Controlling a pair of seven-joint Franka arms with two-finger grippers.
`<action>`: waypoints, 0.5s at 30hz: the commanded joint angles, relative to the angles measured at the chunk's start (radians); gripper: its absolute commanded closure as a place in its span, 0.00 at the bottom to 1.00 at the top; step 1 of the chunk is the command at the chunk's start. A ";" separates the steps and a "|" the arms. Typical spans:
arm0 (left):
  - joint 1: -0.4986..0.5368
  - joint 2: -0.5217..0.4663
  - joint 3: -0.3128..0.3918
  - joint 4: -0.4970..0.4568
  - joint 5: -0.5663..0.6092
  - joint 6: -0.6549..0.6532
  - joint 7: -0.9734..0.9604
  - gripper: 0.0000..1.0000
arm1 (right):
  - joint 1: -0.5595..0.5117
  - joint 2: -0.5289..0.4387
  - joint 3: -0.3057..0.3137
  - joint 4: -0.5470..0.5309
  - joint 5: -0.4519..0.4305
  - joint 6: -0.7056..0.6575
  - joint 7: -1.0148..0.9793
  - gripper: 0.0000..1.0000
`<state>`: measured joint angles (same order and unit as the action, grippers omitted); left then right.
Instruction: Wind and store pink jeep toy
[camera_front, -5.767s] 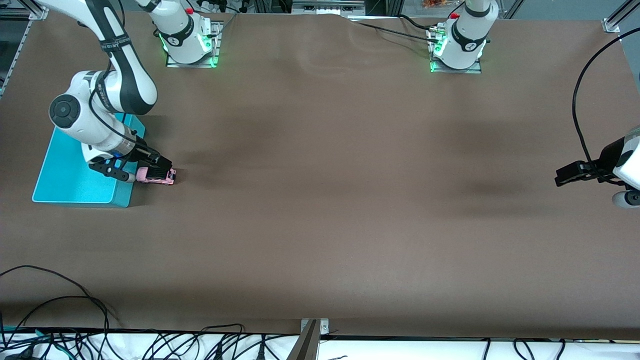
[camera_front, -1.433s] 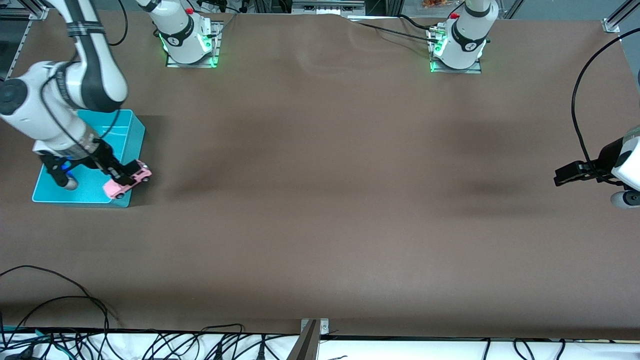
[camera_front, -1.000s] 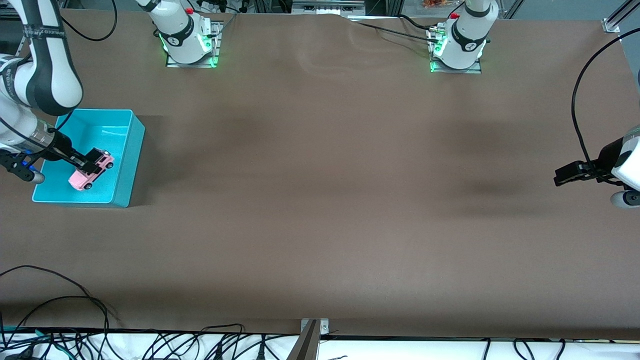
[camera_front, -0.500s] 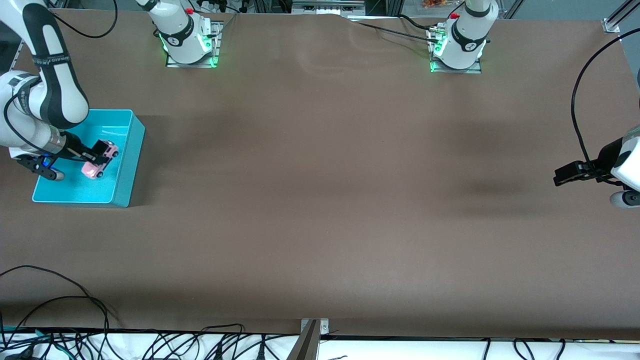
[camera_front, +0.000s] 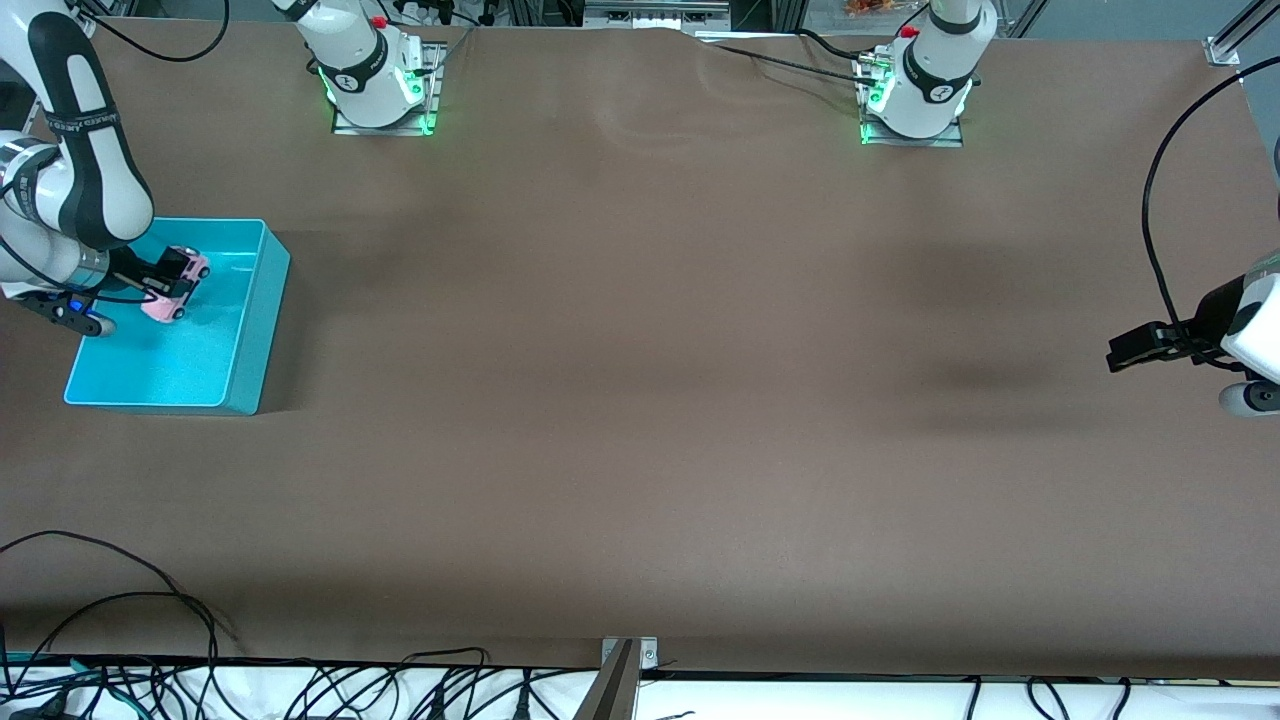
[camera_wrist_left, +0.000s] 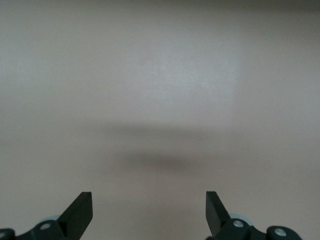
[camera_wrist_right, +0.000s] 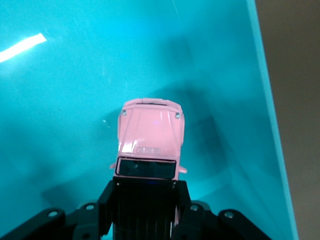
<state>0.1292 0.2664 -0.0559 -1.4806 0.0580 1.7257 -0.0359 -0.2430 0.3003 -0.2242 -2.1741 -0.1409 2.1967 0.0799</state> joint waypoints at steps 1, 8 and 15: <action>0.007 -0.015 -0.002 -0.012 -0.021 -0.006 0.019 0.00 | 0.001 0.029 -0.009 -0.015 -0.026 -0.006 -0.009 1.00; 0.007 -0.015 -0.002 -0.012 -0.023 -0.006 0.019 0.00 | 0.001 0.089 -0.024 -0.013 -0.080 0.009 -0.011 1.00; 0.007 -0.015 -0.002 -0.012 -0.021 -0.006 0.017 0.00 | 0.001 0.135 -0.037 -0.013 -0.121 0.041 -0.011 1.00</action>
<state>0.1292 0.2665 -0.0559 -1.4811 0.0580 1.7257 -0.0359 -0.2427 0.3851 -0.2421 -2.1892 -0.2224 2.2176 0.0782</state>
